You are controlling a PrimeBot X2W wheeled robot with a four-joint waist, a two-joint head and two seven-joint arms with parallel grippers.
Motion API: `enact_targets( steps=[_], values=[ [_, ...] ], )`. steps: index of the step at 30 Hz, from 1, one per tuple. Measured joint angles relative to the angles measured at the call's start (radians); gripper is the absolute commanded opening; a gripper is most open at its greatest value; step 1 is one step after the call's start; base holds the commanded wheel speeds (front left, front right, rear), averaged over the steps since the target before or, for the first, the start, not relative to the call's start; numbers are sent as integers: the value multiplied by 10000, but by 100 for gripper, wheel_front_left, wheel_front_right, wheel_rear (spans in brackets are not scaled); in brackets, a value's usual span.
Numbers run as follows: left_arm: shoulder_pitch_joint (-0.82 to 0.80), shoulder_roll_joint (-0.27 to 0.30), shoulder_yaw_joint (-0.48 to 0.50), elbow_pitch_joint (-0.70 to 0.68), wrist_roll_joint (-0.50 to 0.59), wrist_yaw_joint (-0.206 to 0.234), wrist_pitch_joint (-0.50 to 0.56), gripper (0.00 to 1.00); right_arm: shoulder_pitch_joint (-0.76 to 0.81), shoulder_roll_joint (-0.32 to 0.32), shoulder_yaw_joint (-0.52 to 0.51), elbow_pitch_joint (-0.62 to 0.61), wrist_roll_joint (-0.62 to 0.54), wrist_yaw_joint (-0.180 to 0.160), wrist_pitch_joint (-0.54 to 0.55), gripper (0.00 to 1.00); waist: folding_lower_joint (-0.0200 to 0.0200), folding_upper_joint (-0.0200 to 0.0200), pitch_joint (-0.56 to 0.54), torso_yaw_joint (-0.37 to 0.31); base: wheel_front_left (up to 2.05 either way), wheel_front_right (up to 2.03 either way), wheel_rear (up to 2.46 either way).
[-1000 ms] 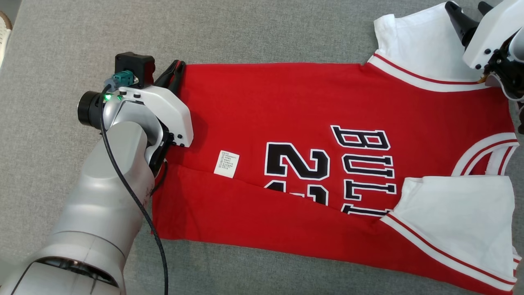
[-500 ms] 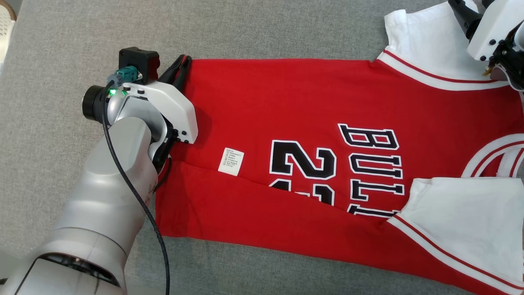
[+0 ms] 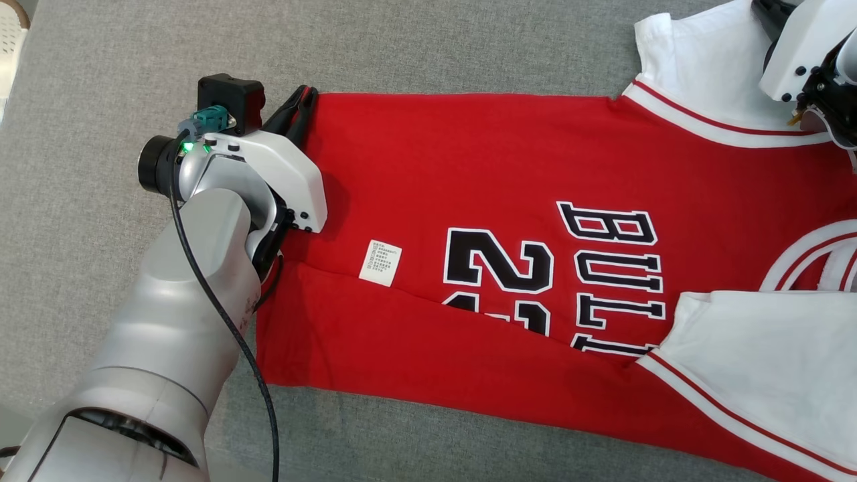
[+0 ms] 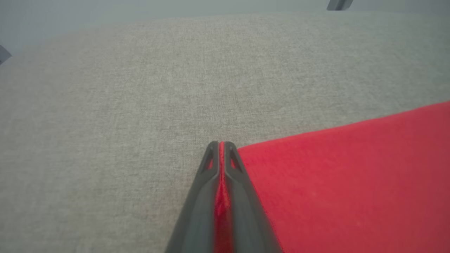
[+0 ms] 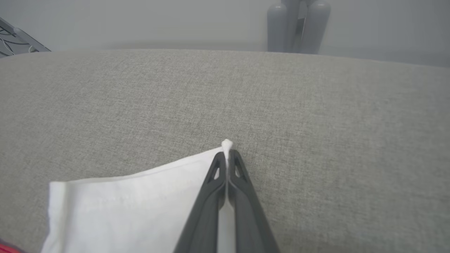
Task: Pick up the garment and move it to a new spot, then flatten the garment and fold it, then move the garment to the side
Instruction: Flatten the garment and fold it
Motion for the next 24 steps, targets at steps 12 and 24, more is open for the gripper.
enact_targets(
  steps=[12, 24],
  values=[
    [-52, 2, -119, 222, -113, 84, -305, 0, 183, -357, 558, -646, 681, 0, -932, 0, 0, 0, -287, -121, 0, 0, 0],
    [202, 343, -169, -236, 192, 249, -397, 0, 931, -871, 1524, -1678, 1160, 0, -1755, 0, 0, 1, -886, -287, 0, 0, 0]
  ],
)
